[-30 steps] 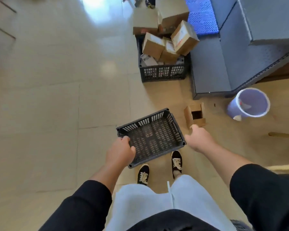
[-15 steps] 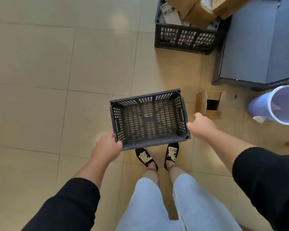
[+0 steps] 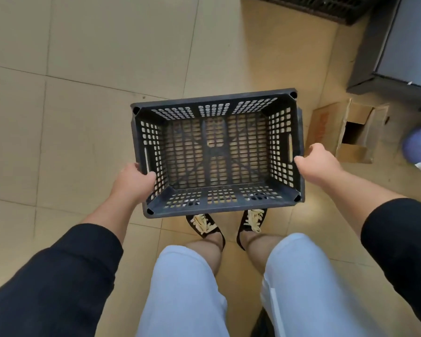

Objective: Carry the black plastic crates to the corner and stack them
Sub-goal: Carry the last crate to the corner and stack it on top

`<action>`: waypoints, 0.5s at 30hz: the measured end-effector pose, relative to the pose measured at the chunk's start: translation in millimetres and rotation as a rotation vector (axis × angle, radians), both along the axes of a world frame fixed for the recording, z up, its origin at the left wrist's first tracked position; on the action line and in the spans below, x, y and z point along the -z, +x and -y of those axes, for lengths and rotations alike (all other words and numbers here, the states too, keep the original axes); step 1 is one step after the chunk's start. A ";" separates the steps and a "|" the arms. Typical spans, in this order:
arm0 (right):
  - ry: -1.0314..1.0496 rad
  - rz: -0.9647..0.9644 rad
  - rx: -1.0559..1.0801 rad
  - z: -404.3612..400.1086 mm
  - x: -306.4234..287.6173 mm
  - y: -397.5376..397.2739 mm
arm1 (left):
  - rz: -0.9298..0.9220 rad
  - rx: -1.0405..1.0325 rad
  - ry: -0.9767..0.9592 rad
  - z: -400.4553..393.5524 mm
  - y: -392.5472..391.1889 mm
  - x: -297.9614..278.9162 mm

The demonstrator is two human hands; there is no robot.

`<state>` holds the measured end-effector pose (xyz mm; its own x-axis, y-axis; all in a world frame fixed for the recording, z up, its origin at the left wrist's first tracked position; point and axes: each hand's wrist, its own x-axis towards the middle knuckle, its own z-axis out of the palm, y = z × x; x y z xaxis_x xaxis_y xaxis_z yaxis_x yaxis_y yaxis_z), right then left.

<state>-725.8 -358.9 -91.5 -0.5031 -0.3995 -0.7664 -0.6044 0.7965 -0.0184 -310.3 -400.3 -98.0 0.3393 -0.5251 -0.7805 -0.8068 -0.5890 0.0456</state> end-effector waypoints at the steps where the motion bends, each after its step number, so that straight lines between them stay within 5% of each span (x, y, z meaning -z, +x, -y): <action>1: -0.005 -0.013 0.015 2.0 14.2 -0.2 | 0.029 -0.038 -0.030 3.3 3.7 14.0; 5: -0.033 -0.104 0.100 11.7 65.7 2.3 | 0.088 -0.183 -0.097 15.8 18.9 71.7; 11: -0.075 -0.095 0.218 18.4 109.4 -6.5 | -0.164 -0.532 -0.188 18.3 17.8 123.6; 15: -0.112 -0.016 0.283 17.1 113.4 -11.3 | -0.205 -0.582 -0.206 16.1 28.9 133.3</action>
